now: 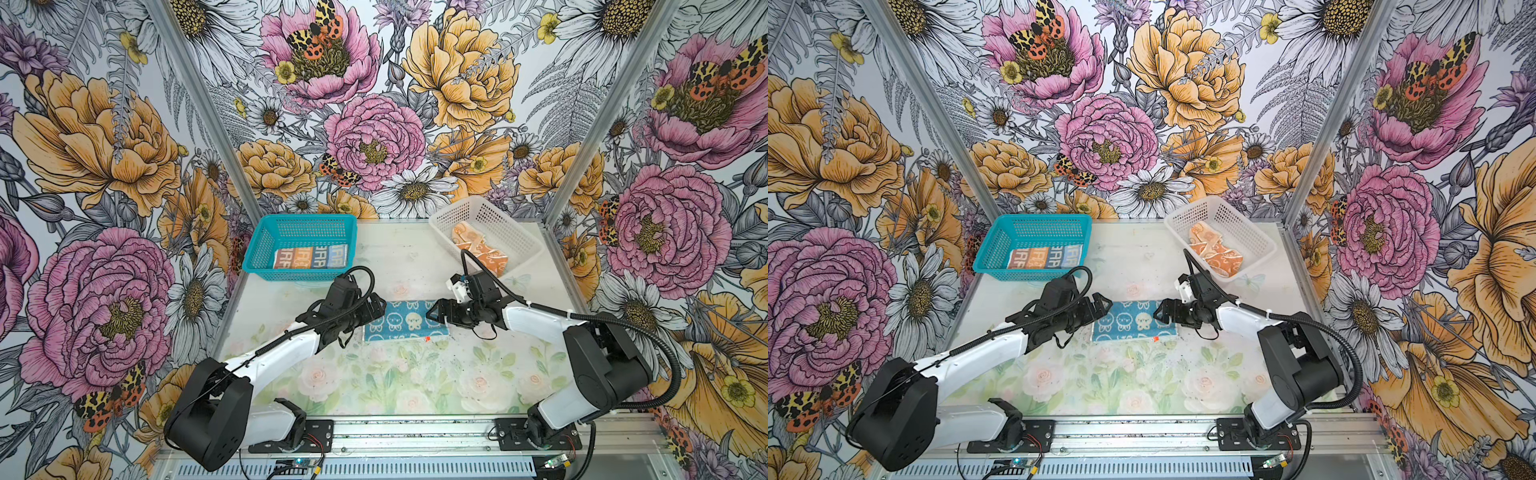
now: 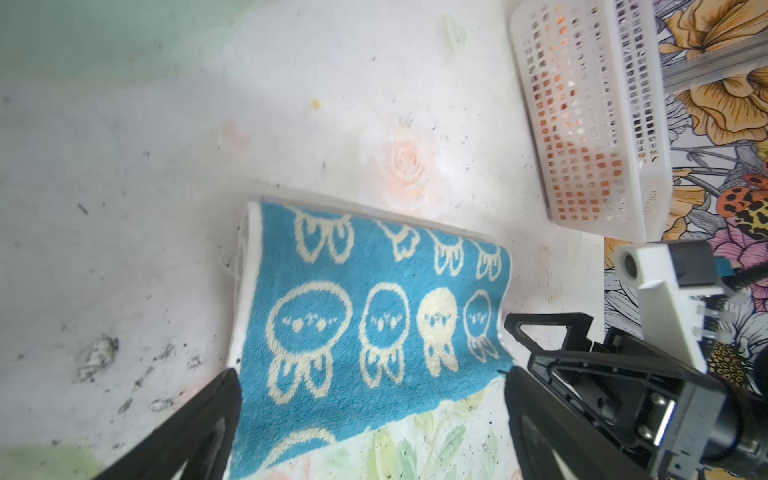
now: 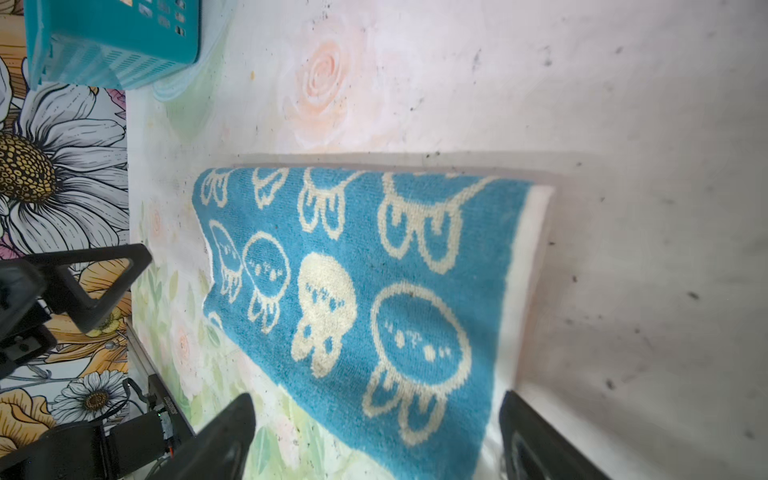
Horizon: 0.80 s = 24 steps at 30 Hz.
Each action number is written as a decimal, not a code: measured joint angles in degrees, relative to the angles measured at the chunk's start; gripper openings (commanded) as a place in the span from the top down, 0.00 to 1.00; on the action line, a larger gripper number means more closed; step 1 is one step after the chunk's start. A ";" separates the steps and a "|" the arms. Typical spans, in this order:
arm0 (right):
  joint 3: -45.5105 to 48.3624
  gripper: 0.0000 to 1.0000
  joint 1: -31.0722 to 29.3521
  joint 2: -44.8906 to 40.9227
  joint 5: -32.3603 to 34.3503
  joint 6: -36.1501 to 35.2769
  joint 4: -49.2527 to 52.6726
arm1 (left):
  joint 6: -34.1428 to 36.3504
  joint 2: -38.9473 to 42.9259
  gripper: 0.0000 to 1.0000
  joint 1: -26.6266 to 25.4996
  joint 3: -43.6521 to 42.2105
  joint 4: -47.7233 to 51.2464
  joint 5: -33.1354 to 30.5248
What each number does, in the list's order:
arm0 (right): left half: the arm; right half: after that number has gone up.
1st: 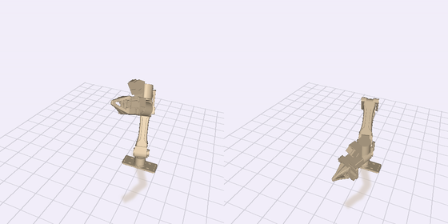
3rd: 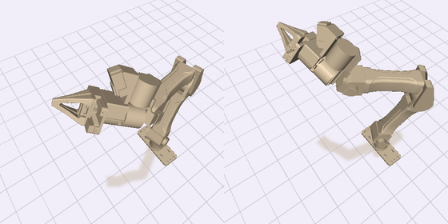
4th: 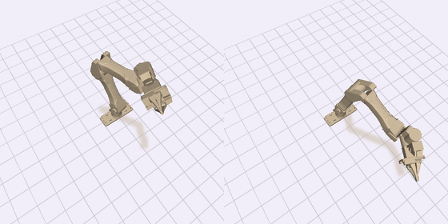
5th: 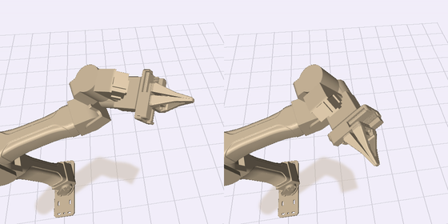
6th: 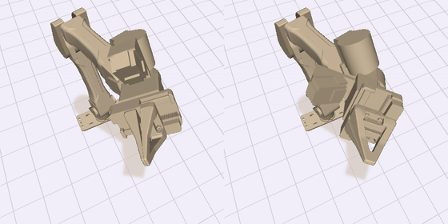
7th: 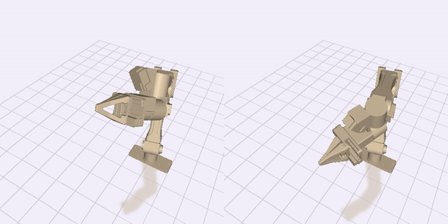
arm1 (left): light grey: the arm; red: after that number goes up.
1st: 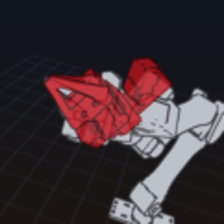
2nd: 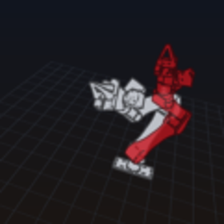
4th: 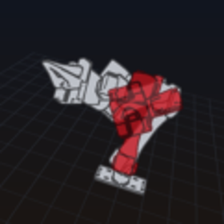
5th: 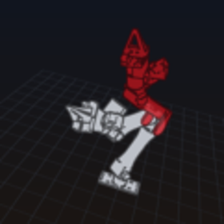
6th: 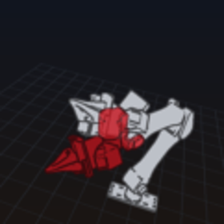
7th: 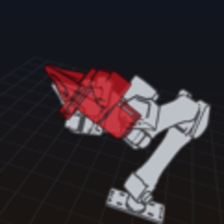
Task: Fold and stack the towels
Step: 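Move both grippers to the two ends of the folded towel strip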
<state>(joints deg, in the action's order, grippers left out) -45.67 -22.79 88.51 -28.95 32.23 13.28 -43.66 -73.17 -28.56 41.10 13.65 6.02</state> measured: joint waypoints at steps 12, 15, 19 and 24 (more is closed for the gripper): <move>-0.90 0.01 -1.42 2.10 8.57 -3.39 5.20 | 8.11 -16.92 0.10 -2.69 7.93 12.33 -1.95; -1.11 0.01 -2.80 2.49 11.04 -3.67 5.38 | 9.31 -20.15 0.20 -4.35 10.62 14.10 -2.23; -1.22 0.01 -4.26 2.64 13.60 -3.85 5.31 | 10.64 -23.23 0.37 -6.01 13.75 15.98 -3.26; -1.55 0.01 -4.96 2.99 14.80 -3.82 5.16 | 12.31 -26.01 0.58 -6.95 16.65 18.34 -5.14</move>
<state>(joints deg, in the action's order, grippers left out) -47.22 -27.75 91.50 -14.15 28.40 18.44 -31.35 -99.18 -35.51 57.76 31.99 0.89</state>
